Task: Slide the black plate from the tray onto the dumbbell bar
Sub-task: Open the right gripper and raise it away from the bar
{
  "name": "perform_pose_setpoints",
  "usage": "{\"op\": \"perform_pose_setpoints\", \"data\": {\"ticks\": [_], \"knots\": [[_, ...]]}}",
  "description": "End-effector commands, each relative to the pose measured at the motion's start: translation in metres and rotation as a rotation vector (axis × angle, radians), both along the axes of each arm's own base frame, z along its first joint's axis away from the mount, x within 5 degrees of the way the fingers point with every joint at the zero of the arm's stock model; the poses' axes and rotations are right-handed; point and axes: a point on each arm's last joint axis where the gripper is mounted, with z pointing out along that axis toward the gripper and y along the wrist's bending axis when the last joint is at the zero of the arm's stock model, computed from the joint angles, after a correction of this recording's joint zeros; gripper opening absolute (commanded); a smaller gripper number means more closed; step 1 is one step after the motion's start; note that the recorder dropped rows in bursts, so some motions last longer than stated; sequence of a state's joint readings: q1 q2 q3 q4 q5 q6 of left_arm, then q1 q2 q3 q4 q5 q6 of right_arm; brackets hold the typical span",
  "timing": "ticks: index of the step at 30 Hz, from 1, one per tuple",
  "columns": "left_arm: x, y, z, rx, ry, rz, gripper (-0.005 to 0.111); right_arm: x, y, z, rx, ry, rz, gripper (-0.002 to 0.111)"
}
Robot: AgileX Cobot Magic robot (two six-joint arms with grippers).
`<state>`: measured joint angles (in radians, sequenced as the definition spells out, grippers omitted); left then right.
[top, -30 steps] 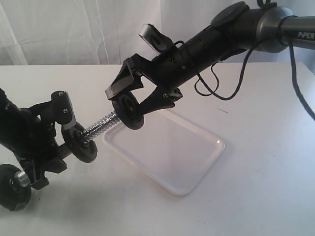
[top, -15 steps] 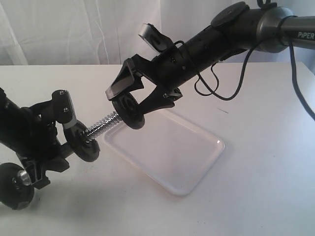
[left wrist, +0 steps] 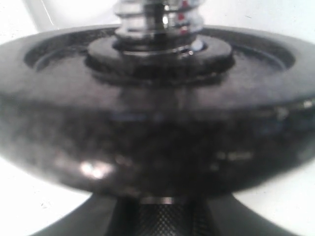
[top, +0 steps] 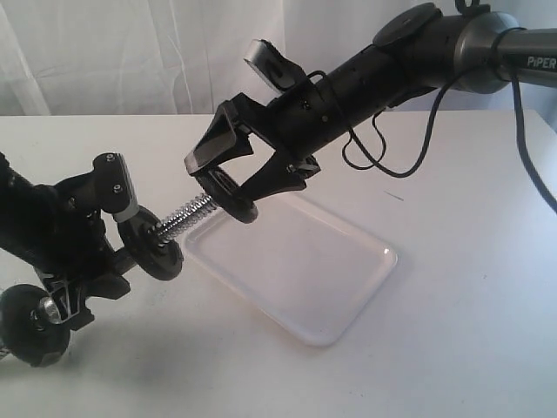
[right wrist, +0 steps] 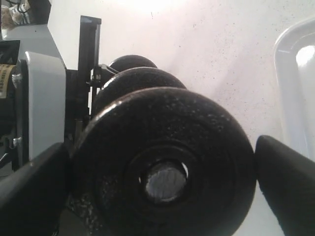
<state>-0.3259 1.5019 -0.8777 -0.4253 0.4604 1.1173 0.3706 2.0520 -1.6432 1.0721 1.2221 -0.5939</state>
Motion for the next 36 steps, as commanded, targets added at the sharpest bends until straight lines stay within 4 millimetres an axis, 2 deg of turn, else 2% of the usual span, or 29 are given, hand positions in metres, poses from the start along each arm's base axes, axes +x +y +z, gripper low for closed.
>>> {"op": "perform_pose_setpoints", "data": {"ticks": [1, 4, 9, 10, 12, 15, 16, 17, 19, 28, 33, 36], "knots": [[0.003, -0.005, 0.032, -0.102, -0.137, 0.045, 0.0, -0.006, 0.013, 0.017, 0.111, -0.015, 0.007, 0.0], [0.005, -0.004, 0.033, -0.107, -0.158, 0.064, 0.0, -0.009, 0.021, 0.022, 0.179, -0.031, 0.021, 0.0], [0.009, -0.004, 0.036, -0.118, -0.193, 0.102, 0.0, -0.011, 0.024, 0.023, 0.189, -0.034, 0.031, 0.0], [0.009, -0.004, 0.036, -0.118, -0.193, 0.102, 0.0, -0.011, 0.024, 0.023, 0.191, -0.049, 0.038, 0.004], [0.008, -0.004, 0.035, -0.118, -0.189, 0.1, 0.0, -0.011, 0.024, 0.023, 0.192, -0.051, 0.039, 0.023], [0.008, -0.004, 0.035, -0.118, -0.188, 0.099, 0.0, -0.011, 0.024, 0.023, 0.188, -0.048, 0.039, 0.075], [0.008, -0.004, 0.035, -0.118, -0.188, 0.099, 0.0, -0.011, 0.024, 0.022, 0.186, -0.049, 0.04, 0.088], [0.008, -0.004, 0.035, -0.118, -0.188, 0.099, 0.0, -0.011, 0.024, 0.022, 0.186, -0.049, 0.04, 0.094], [0.008, -0.004, 0.035, -0.118, -0.188, 0.099, 0.0, -0.011, 0.024, 0.022, 0.186, -0.049, 0.04, 0.097], [0.008, -0.004, 0.035, -0.118, -0.188, 0.099, 0.0, -0.009, 0.02, 0.029, 0.198, -0.092, 0.043, 0.097], [0.008, -0.004, 0.035, -0.12, -0.187, 0.104, 0.0, 0.003, -0.006, 0.063, 0.23, -0.199, -0.012, 0.097], [0.01, -0.003, 0.036, -0.142, -0.18, 0.159, 0.0, 0.005, -0.021, 0.091, 0.251, -0.277, -0.042, 0.091]]}}
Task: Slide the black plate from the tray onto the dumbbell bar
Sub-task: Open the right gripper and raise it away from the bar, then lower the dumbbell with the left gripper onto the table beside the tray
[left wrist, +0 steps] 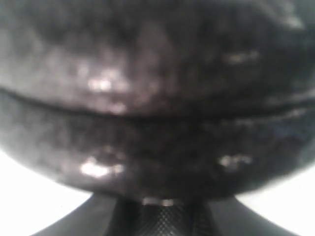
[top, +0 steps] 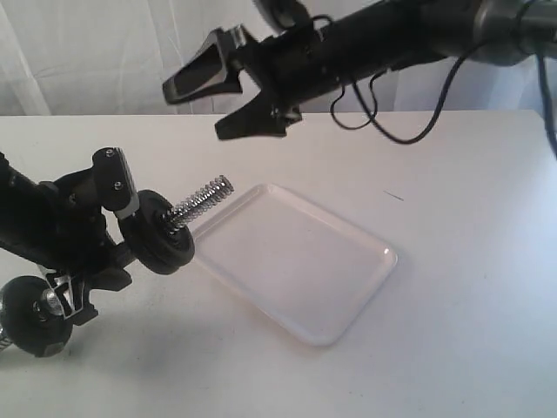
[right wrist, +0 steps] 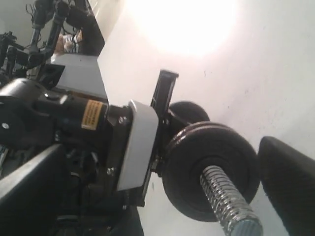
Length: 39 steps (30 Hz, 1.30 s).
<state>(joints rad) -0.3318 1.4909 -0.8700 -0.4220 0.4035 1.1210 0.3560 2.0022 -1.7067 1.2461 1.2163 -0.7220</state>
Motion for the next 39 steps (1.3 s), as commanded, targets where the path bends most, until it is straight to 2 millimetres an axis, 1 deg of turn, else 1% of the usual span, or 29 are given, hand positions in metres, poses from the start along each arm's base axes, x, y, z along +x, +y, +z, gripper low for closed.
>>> {"op": "perform_pose_setpoints", "data": {"ticks": [1, 2, 4, 5, 7, 8, 9, 11, 14, 17, 24, 26, 27, 32, 39], "knots": [[0.009, -0.002, 0.034, -0.149, -0.127, 0.157, 0.0, 0.001, -0.026, 0.047, 0.049, -0.132, -0.051, 0.086], [0.01, -0.002, 0.034, -0.152, -0.136, 0.166, 0.0, -0.001, -0.031, 0.057, 0.05, -0.165, -0.058, 0.079], [0.013, -0.002, 0.035, -0.16, -0.152, 0.193, 0.0, -0.003, -0.039, 0.068, 0.034, -0.205, -0.071, 0.06], [0.015, -0.001, 0.034, -0.16, -0.163, 0.204, 0.0, -0.006, -0.043, 0.074, 0.014, -0.231, -0.076, 0.043], [0.019, -0.002, 0.033, -0.16, -0.186, 0.218, 0.0, -0.009, -0.051, 0.081, -0.014, -0.237, -0.099, 0.018], [0.022, -0.002, 0.033, -0.159, -0.187, 0.219, 0.0, -0.01, -0.054, 0.083, -0.039, -0.241, -0.109, -0.001], [0.025, -0.003, 0.033, -0.158, -0.189, 0.218, 0.0, -0.012, -0.056, 0.086, -0.054, -0.233, -0.121, 0.001], [0.032, -0.005, 0.034, -0.157, -0.197, 0.216, 0.0, -0.014, -0.062, 0.087, -0.107, -0.252, -0.13, 0.0], [0.049, -0.008, 0.035, -0.149, -0.217, 0.219, 0.0, -0.016, -0.066, 0.086, -0.182, -0.248, -0.15, 0.0], [0.071, -0.01, 0.039, -0.154, -0.245, 0.233, 0.0, -0.017, -0.07, 0.084, -0.235, -0.234, -0.17, 0.0], [0.122, -0.011, 0.044, -0.164, -0.296, 0.259, 0.0, -0.018, -0.071, 0.085, -0.25, -0.232, -0.177, 0.0], [0.133, -0.013, 0.043, -0.166, -0.294, 0.257, 0.0, -0.018, -0.072, 0.085, -0.262, -0.238, -0.178, 0.0], [0.139, -0.015, 0.039, -0.165, -0.284, 0.253, 0.0, -0.018, -0.072, 0.084, -0.277, -0.243, -0.178, 0.0], [0.162, -0.022, 0.034, -0.176, -0.292, 0.255, 0.0, -0.02, -0.078, 0.084, -0.357, -0.28, -0.185, 0.0], [0.19, -0.031, 0.023, -0.188, -0.287, 0.25, 0.0, -0.029, -0.081, 0.096, -0.359, -0.307, -0.198, 0.0]]}}
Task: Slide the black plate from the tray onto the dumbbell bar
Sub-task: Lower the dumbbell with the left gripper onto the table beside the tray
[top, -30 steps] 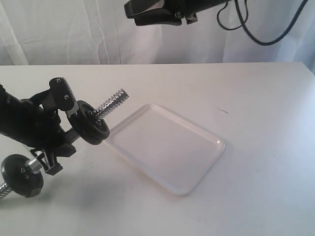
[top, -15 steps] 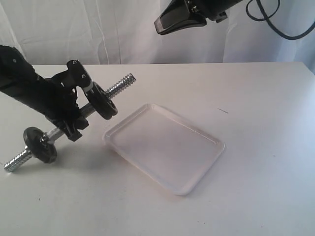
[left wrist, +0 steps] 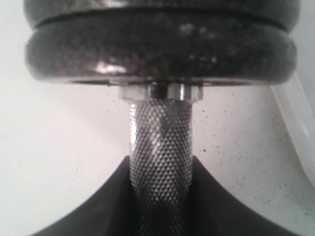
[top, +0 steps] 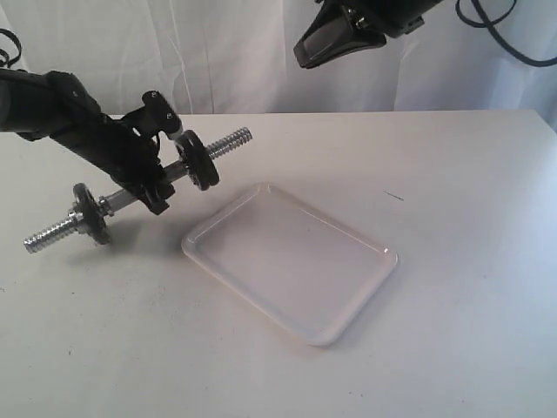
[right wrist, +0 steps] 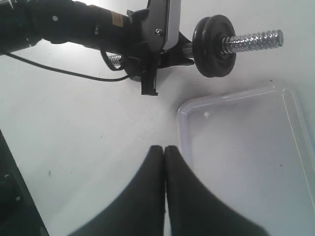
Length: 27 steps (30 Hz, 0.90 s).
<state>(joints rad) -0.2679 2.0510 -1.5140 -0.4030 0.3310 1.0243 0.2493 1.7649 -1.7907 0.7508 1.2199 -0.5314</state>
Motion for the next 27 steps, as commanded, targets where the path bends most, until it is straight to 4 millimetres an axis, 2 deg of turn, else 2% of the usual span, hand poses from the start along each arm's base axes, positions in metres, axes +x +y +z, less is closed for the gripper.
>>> {"op": "perform_pose_setpoints", "data": {"ticks": [1, 12, 18, 27], "knots": [[0.023, -0.006, 0.048, -0.13, -0.185, 0.092, 0.0, -0.009, -0.006, 0.015, 0.007, -0.035, -0.014, 0.0], [0.045, -0.011, 0.034, -0.192, -0.172, 0.177, 0.0, -0.03, -0.013, 0.04, 0.008, -0.107, -0.024, 0.0], [0.041, -0.019, 0.031, -0.222, -0.119, 0.193, 0.0, -0.037, -0.015, 0.048, 0.01, -0.13, -0.026, 0.0], [0.035, -0.036, 0.031, -0.23, -0.108, 0.169, 0.0, -0.038, -0.015, 0.05, 0.013, -0.128, -0.03, 0.0]]}}
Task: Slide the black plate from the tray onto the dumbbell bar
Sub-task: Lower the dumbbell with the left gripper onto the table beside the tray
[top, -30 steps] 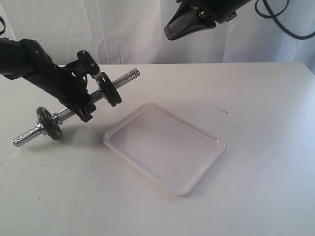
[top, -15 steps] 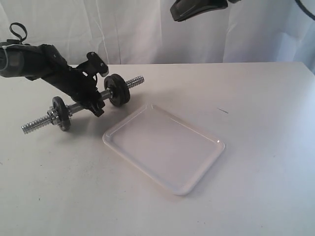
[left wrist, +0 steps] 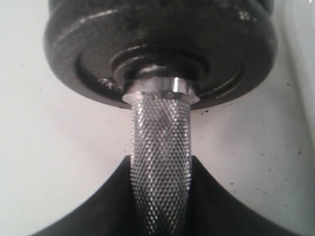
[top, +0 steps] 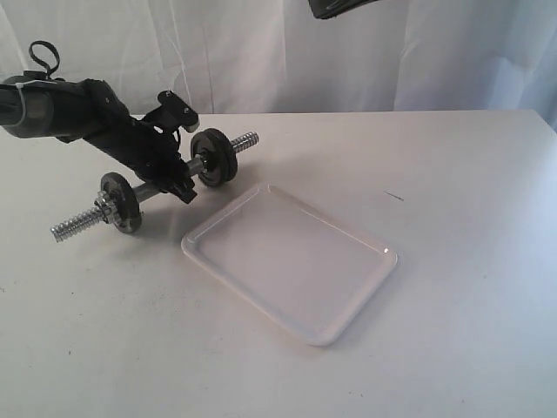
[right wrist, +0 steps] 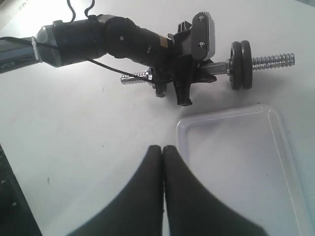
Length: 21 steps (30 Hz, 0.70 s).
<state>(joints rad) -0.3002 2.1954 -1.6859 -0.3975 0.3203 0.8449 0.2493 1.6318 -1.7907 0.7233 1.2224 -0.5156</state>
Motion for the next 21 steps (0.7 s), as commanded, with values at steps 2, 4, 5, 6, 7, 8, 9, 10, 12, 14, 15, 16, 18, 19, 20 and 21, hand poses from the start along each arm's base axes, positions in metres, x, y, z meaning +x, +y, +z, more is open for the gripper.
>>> {"op": "perform_pose_setpoints", "data": {"ticks": [2, 4, 5, 6, 7, 8, 9, 10, 12, 14, 15, 16, 18, 19, 20, 21], "knots": [[0.0041, -0.012, 0.0487, -0.139, -0.135, 0.08, 0.0, -0.0015, -0.0042, 0.0034, 0.003, -0.006, -0.017, 0.0], [0.0039, -0.0121, 0.0486, -0.151, -0.124, 0.094, 0.0, -0.0015, -0.0042, 0.0034, 0.003, -0.006, -0.017, 0.0], [0.0038, -0.0122, 0.0485, -0.152, -0.121, 0.095, 0.0, -0.0015, -0.0042, 0.0034, 0.003, -0.006, -0.017, 0.0], [0.0036, -0.0122, 0.0483, -0.152, -0.118, 0.094, 0.0, -0.0015, -0.0042, 0.0034, 0.003, -0.006, -0.017, 0.0], [0.0032, -0.0134, 0.0483, -0.152, -0.119, 0.091, 0.0, -0.0015, -0.0042, 0.0034, 0.003, -0.006, -0.017, 0.0], [0.0029, -0.0136, 0.0482, -0.152, -0.115, 0.09, 0.0, -0.002, -0.0044, 0.004, 0.004, -0.008, -0.017, 0.0], [0.0027, -0.0137, 0.048, -0.151, -0.113, 0.089, 0.0, -0.0023, -0.0044, 0.0044, 0.004, -0.009, -0.017, 0.0], [0.0025, -0.0137, 0.0479, -0.151, -0.111, 0.087, 0.0, -0.0023, -0.0044, 0.0044, 0.004, -0.009, -0.017, 0.0], [0.0019, -0.0139, 0.0474, -0.15, -0.103, 0.083, 0.0, -0.003, -0.0046, 0.0051, 0.004, -0.011, -0.017, 0.0], [0.0013, -0.0141, 0.047, -0.149, -0.096, 0.08, 0.0, -0.003, -0.0046, 0.0051, 0.004, -0.011, -0.017, 0.0], [0.0008, -0.0149, 0.0469, -0.149, -0.093, 0.077, 0.0, -0.003, -0.0046, 0.0051, 0.004, -0.011, -0.017, 0.0], [0.0006, -0.015, 0.0467, -0.148, -0.09, 0.076, 0.0, -0.003, -0.0046, 0.0051, 0.004, -0.011, -0.017, 0.0], [-0.0009, -0.0154, 0.0457, -0.146, -0.072, 0.067, 0.0, -0.003, -0.0046, 0.0051, 0.004, -0.011, -0.017, 0.0], [-0.0015, -0.0156, 0.0452, -0.145, -0.064, 0.063, 0.0, -0.003, -0.0046, 0.0051, 0.004, -0.011, -0.017, 0.0], [-0.0021, -0.0159, 0.0449, -0.147, -0.056, 0.061, 0.0, -0.003, -0.0046, 0.0051, 0.004, -0.011, -0.017, 0.0], [-0.0023, -0.0161, 0.0449, -0.152, -0.052, 0.063, 0.0, -0.003, -0.0046, 0.0051, 0.004, -0.011, -0.017, 0.0]]}}
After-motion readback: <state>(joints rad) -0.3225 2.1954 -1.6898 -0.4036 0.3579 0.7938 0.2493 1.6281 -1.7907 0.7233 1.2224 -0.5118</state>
